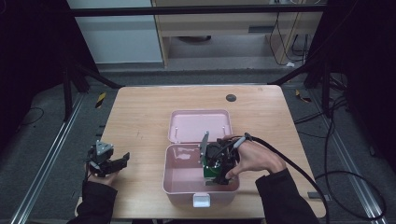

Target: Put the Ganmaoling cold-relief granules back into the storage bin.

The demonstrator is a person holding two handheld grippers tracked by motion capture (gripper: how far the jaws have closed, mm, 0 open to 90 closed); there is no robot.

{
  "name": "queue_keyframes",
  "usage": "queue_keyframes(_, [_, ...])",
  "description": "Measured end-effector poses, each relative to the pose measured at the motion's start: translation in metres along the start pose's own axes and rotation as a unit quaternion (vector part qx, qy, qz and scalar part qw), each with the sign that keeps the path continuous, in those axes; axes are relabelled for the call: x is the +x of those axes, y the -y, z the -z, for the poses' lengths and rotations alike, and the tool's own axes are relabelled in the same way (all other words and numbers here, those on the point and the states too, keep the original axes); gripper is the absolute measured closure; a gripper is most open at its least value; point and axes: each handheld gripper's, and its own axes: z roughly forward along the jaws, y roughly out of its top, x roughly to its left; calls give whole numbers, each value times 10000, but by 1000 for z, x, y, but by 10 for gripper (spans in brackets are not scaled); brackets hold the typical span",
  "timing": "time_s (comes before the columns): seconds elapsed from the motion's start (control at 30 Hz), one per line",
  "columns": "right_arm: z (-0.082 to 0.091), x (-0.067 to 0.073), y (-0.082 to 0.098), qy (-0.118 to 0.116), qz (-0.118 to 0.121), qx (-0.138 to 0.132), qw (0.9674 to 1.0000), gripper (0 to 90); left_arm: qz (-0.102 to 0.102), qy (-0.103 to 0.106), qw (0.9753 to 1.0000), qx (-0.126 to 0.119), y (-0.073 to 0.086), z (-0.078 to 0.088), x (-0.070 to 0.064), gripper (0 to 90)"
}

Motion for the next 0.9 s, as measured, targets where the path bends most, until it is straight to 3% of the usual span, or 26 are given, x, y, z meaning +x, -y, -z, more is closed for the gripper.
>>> queue_keyframes(0.57, [-16, 0, 10, -61, -135, -112, 9998, 156, -16, -1, 10000, 11, 0, -1, 0, 306])
queue_keyframes(0.9, [-23, -1, 14, -107, -189, 134, 9997, 138, -4, -4, 10000, 11, 0, -1, 0, 305])
